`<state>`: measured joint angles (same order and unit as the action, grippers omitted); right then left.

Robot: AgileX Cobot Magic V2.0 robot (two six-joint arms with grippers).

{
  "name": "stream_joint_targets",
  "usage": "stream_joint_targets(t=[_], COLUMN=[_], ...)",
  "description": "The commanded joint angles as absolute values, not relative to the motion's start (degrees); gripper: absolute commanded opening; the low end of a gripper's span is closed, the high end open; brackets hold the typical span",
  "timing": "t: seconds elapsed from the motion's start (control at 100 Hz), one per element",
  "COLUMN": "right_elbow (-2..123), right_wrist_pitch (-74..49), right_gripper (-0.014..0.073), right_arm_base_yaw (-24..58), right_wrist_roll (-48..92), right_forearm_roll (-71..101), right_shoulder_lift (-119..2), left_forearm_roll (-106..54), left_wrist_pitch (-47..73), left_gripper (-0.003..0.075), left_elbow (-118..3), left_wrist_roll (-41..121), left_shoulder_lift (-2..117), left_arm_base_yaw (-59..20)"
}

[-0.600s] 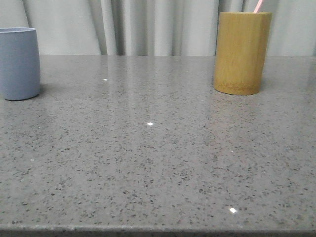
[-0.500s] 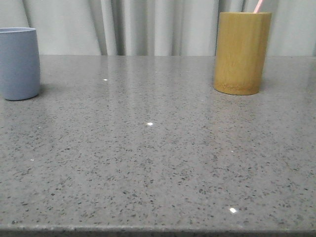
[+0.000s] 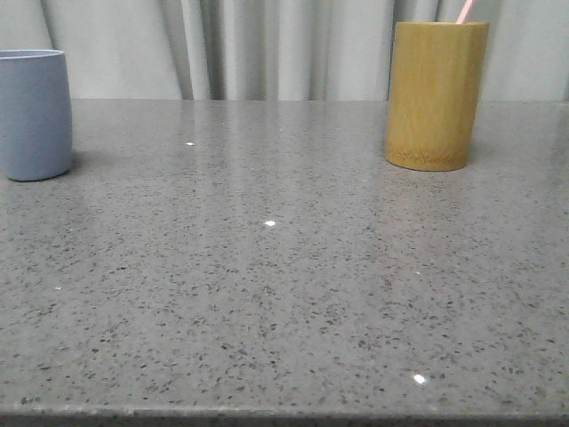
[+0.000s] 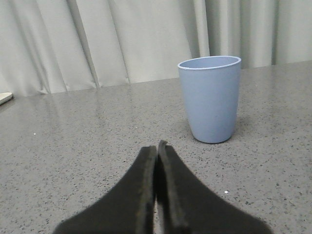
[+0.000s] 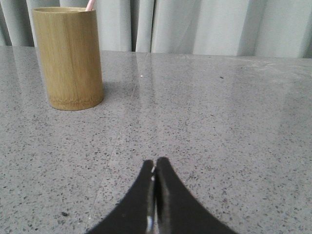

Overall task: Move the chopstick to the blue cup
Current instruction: 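Move the left gripper forward toward the light blue cup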

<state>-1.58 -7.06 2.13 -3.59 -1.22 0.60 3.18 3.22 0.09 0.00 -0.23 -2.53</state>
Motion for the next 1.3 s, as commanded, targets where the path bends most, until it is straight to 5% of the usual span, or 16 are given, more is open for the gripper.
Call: stream_joint_targets(t=[0.0, 0.46, 1.29], right_elbow=[-1.6, 1.7, 44.4], right_wrist_pitch=[-2.2, 4.5, -40.5], right_gripper=[-0.0067, -0.0067, -0.0067], right_arm_base_yaw=[1.7, 1.7, 1.7], right_wrist_roll=[-2.9, -2.9, -2.9], right_forearm_roll=[-1.3, -1.3, -1.2], right_shoulder_lift=[1.8, 1.8, -26.7], left_forearm_roll=[3.0, -3.4, -8.5], left_wrist_pitch=[-1.3, 0.7, 49.3], left_gripper=[-0.0019, -0.0019, -0.0019], left_elbow=[0.7, -4.5, -54.3], left_wrist_roll=[0.0, -1.8, -2.5], left_shoulder_lift=[-2.2, -1.9, 36.7], left_arm_base_yaw=[-2.3, -2.3, -2.3])
